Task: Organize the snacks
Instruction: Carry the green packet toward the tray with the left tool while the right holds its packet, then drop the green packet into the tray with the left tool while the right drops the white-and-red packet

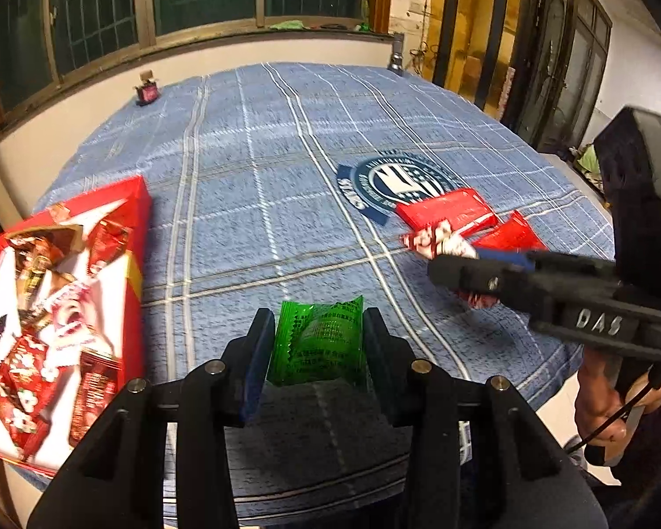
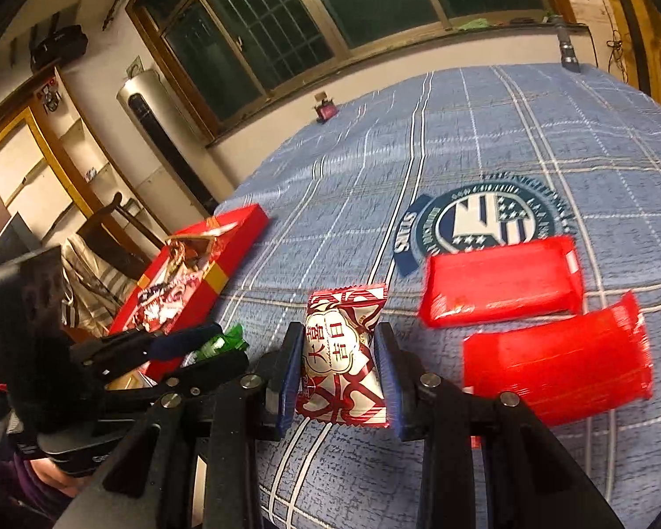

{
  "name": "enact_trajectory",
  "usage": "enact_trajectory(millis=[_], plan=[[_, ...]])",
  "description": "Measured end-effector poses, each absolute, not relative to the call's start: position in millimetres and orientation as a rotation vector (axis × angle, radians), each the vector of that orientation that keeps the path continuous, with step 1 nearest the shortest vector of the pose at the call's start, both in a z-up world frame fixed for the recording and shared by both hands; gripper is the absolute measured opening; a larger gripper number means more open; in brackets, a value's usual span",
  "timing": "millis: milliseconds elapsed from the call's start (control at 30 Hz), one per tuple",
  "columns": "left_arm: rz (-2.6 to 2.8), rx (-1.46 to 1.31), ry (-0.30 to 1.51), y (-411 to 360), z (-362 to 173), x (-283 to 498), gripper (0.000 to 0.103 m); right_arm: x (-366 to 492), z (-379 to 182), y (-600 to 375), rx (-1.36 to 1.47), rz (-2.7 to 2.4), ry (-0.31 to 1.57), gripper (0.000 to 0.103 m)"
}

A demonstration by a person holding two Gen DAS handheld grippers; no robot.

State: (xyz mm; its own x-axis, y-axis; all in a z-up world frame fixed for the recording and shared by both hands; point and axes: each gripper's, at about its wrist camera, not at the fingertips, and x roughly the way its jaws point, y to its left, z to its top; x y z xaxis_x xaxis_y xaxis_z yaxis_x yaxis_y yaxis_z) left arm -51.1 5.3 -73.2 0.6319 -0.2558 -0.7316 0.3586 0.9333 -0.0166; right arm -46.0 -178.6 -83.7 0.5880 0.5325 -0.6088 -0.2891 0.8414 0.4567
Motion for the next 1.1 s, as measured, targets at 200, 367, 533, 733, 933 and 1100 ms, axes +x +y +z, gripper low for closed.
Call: enact_trajectory(millis=[200, 367, 533, 733, 933, 1100], plan=[[-0.276, 0.117, 0.765, 34, -58, -50, 0.039, -45, -82, -161, 0.299, 0.511, 0.810, 0.033], [-0.198, 0.100, 0.728, 64, -49, -48, 0.039, -45, -70, -139, 0.250, 0.544, 0.795, 0.033], [-0.112, 0.092, 0.697, 95, -44, -48, 0.039, -37, -62, -111, 0.212, 0.576, 0.800, 0.033], [-0.029, 0.072, 0.679, 131, -42, -47, 0.039, -31, -57, -74, 0.171, 0.622, 0.814, 0.033], [0.046, 0.049, 0.663, 165, -39, -49, 0.039, -22, -52, -38, 0.133, 0.673, 0.823, 0.033], [0.091, 0.033, 0.661, 186, -42, -49, 0.039, -17, -46, -11, 0.109, 0.705, 0.818, 0.033]])
